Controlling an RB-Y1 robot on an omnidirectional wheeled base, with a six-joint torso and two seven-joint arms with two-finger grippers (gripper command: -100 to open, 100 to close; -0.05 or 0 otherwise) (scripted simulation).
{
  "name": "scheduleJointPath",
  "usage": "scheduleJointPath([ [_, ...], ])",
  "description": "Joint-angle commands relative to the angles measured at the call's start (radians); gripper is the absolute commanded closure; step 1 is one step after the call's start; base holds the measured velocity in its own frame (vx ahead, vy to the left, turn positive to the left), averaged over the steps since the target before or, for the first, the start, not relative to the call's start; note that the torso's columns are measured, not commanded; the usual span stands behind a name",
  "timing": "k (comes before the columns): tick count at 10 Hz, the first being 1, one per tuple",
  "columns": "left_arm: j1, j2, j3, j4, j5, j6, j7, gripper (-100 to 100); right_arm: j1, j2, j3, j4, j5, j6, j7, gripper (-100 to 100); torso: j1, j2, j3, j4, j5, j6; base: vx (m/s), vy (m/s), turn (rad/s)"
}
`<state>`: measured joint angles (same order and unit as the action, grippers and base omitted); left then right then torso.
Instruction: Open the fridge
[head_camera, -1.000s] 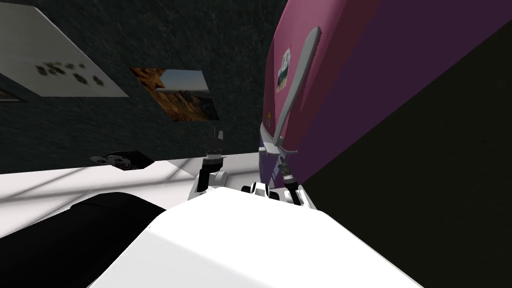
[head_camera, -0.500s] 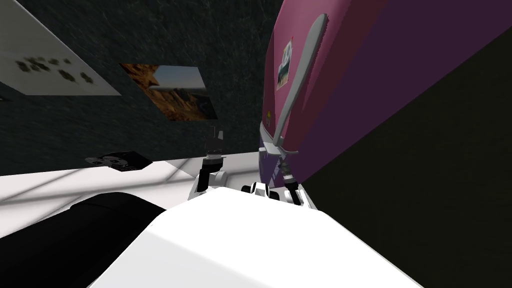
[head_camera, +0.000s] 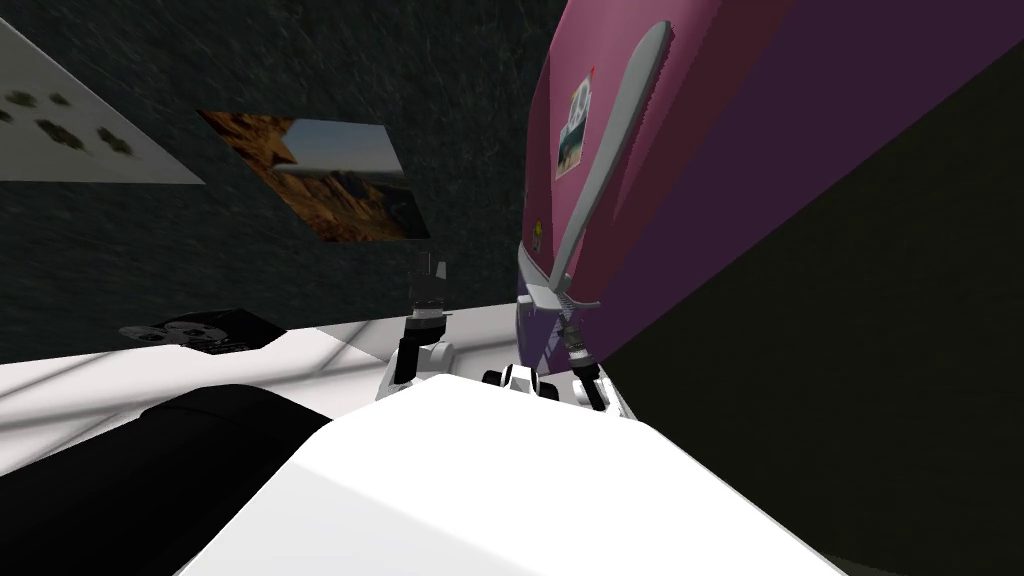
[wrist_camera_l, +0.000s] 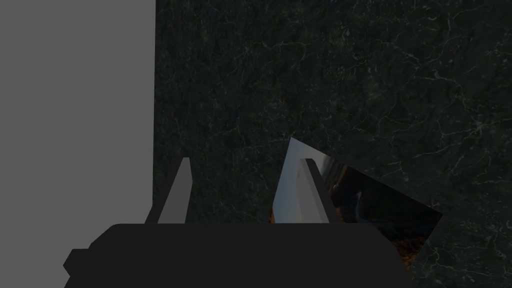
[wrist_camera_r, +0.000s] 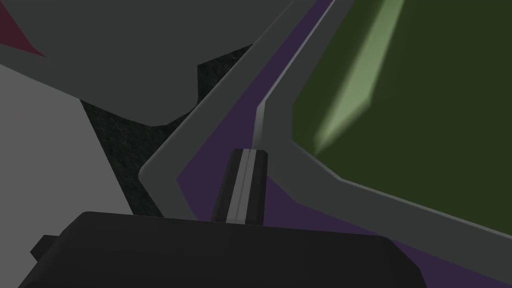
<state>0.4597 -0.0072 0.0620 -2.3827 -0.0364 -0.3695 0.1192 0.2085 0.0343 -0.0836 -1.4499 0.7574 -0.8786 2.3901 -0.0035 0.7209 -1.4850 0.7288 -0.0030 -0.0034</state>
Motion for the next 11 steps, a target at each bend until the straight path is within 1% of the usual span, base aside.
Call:
scheduleJointPath([
  [1,0.0,0.0,0.0,0.0,0.0,0.0,0.0,0,-0.001,-0.068,0.0,-0.001,0.0,0.005,-0.003,-100,0.0,0.003,0.002,0.001,0.0,0.001,-0.009,0.02,-0.009],
  [5,0.0,0.0,0.0,0.0,0.0,0.0,0.0,0,-0.006,-0.168,-0.001,-0.003,0.0,0.026,-0.013,-100,0.003,0.002,0.001,0.0,0.0,0.0,-0.004,0.04,-0.011],
  [6,0.0,0.0,0.0,0.0,0.0,0.0,0.0,0,-0.008,-0.184,-0.001,-0.004,0.0,0.036,-0.018,-100,0.004,0.002,0.001,0.001,0.001,0.0,-0.003,0.098,0.006],
  [7,0.0,0.0,0.0,0.0,0.0,0.0,0.0,0,-0.012,-0.191,-0.002,-0.007,0.001,0.052,-0.025,-100,0.007,0.007,0.003,0.005,0.003,0.001,0.019,0.145,-0.009],
  [10,0.0,0.0,0.0,0.0,0.0,0.0,0.0,0,-0.024,-0.167,-0.004,-0.016,0.004,0.104,-0.046,-100,0.007,0.019,0.011,0.01,0.004,0.002,-0.003,0.193,-0.028],
  [11,0.0,0.0,0.0,0.0,0.0,0.0,0.0,0,-0.028,-0.17,-0.005,-0.02,0.004,0.121,-0.054,-100,0.004,0.019,0.011,0.01,0.003,0.003,-0.028,0.192,-0.021],
])
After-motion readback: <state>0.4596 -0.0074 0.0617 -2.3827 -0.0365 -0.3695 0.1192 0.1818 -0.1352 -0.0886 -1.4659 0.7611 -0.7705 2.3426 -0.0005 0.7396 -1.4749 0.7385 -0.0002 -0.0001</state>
